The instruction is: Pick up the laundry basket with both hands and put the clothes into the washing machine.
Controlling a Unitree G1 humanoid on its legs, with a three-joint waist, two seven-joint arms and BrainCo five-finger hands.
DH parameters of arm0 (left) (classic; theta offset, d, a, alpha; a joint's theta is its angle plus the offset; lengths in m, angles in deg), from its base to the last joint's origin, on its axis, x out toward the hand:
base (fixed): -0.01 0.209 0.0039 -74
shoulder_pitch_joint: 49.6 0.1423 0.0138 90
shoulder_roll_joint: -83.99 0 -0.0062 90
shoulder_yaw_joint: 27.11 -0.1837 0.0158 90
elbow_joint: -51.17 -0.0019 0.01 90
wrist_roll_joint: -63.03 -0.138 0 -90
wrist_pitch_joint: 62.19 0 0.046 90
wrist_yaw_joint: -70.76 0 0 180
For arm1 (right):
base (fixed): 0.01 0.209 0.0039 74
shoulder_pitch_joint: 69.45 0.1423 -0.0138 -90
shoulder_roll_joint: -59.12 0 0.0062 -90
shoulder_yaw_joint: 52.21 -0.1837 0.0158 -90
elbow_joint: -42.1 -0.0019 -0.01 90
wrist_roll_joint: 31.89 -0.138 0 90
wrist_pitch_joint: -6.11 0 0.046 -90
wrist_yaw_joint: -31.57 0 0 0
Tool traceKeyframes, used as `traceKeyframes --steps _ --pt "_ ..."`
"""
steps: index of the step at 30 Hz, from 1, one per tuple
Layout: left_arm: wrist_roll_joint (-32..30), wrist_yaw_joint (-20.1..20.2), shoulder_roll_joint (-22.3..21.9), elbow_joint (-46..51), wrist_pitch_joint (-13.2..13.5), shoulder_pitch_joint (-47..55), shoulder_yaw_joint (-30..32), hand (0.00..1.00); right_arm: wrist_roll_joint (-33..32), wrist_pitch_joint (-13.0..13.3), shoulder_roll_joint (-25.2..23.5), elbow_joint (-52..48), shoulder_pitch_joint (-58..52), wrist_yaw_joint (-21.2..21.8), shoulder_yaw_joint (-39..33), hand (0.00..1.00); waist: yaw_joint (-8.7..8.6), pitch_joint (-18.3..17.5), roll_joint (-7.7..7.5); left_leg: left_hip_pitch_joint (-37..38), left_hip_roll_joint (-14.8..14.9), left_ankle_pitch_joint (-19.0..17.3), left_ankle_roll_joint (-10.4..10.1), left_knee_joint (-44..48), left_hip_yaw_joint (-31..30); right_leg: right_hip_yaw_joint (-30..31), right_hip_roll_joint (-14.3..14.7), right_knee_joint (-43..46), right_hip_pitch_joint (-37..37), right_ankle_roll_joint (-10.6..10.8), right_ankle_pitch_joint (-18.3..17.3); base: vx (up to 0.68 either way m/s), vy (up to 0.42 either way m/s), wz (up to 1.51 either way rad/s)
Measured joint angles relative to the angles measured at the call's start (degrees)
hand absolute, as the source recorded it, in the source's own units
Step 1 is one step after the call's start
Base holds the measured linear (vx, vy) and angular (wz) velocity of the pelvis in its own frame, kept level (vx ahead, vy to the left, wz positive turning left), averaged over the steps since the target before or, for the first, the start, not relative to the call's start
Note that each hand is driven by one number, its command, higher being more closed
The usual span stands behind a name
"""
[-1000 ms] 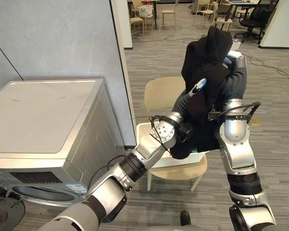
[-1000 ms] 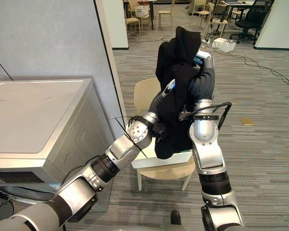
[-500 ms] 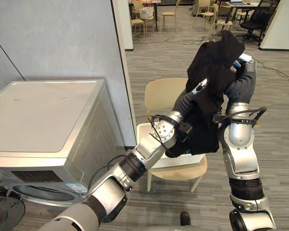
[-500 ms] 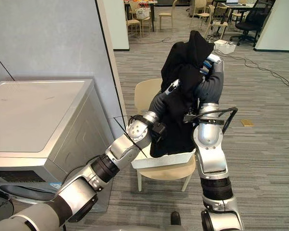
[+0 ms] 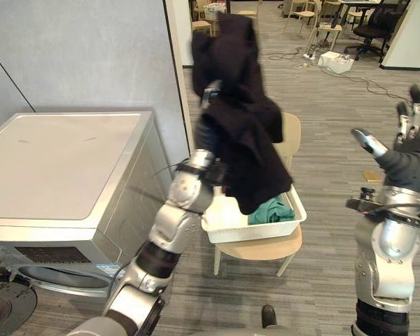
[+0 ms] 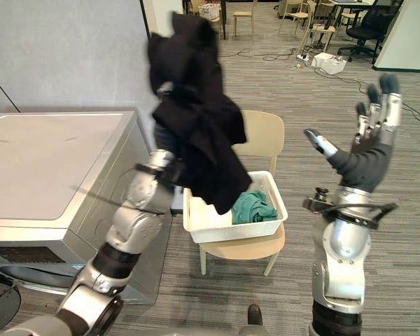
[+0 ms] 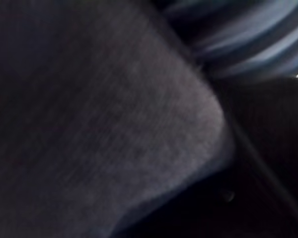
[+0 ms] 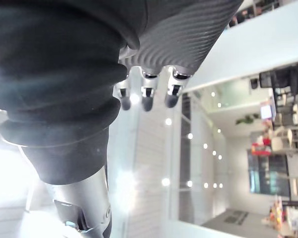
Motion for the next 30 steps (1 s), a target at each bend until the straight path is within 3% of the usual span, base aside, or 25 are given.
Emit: traceKeyframes --steps 5,10,12,14,19,22,24,28,30 --pt "0.9 0.4 1.0 11.7 1.7 15.0 11.2 1.00 0.0 0.2 -4.2 -2.0 -8.0 0.4 -3.6 0.00 0.84 0.0 0.01 0.0 0.0 -0.1 0.1 0.0 -0.2 -0.3 0.0 0.0 0.2 -0.1 -0.3 0.00 0.000 0.01" --pt "0.9 0.7 0.4 17.1 2.8 26.5 21.9 1.00 -0.1 0.1 -8.4 -2.0 -14.1 1.0 -7.1 0.00 1.24 0.0 0.10 -0.8 -0.1 -0.4 0.3 0.2 -1.4 -1.4 -0.5 0.0 0.4 0.0 -0.9 0.00 0.000 0.11" --pt "-0.1 0.7 -2.2 18.7 2.8 30.6 27.0 1.00 -0.2 0.1 -10.1 -1.8 -16.6 1.7 -7.9 0.00 1.26 0.1 0.21 -0.9 -0.1 -0.5 0.4 0.2 -2.2 -2.2 -0.7 0.0 0.9 0.3 -1.4 0.01 0.006 0.20" --pt "-5.3 0.1 -7.5 21.5 3.5 37.8 36.1 1.00 -0.6 0.0 -13.5 -1.4 -21.6 2.6 -8.1 0.00 1.42 0.2 0.59 -0.9 -0.1 -0.5 0.5 0.5 -2.8 -3.0 -0.9 0.9 1.0 0.3 -1.7 0.04 0.018 0.20" --pt "-8.4 -2.2 -10.4 20.9 4.4 45.3 43.1 1.00 -0.4 -1.4 -15.8 1.5 -27.0 4.0 -7.8 0.00 1.69 0.3 0.73 -0.8 0.1 -0.7 0.7 0.9 -5.0 -5.7 -1.6 2.8 2.5 0.6 -3.7 0.02 0.008 0.31" --pt "-9.3 -2.2 -11.1 14.0 5.7 46.6 44.8 1.00 -0.7 -2.1 -15.9 8.3 -27.4 4.0 -7.5 0.00 3.51 0.2 0.91 -1.0 0.1 -1.6 1.0 2.1 -5.7 -6.7 -2.0 3.5 3.3 0.8 -4.7 -0.02 0.005 0.17" --pt "-9.1 -2.4 -11.5 4.3 5.7 46.9 45.1 1.00 -7.6 -1.7 -16.0 15.2 -27.2 4.0 -6.9 0.00 3.59 0.0 1.26 -1.0 0.0 -1.9 1.3 2.3 -6.7 -7.9 -2.3 3.9 4.1 0.9 -5.3 -0.01 0.004 0.24" --pt "-7.8 -2.1 -11.7 -15.9 4.5 47.2 45.3 1.00 -11.8 -1.4 -16.3 30.5 -27.2 3.9 -7.0 0.00 3.58 -0.2 1.31 -1.3 -0.1 -1.8 1.2 2.3 -7.8 -8.8 -2.8 5.5 3.9 0.9 -6.3 0.01 0.001 0.15" --pt "-6.3 -1.8 -11.6 -27.0 4.4 46.6 46.8 1.00 -16.7 -0.1 -16.0 39.7 -26.2 4.0 -7.4 0.00 3.48 -0.3 1.24 -1.3 -0.1 -1.8 1.2 2.3 -7.9 -9.0 -2.8 5.9 3.8 0.9 -6.6 0.03 0.001 0.06"
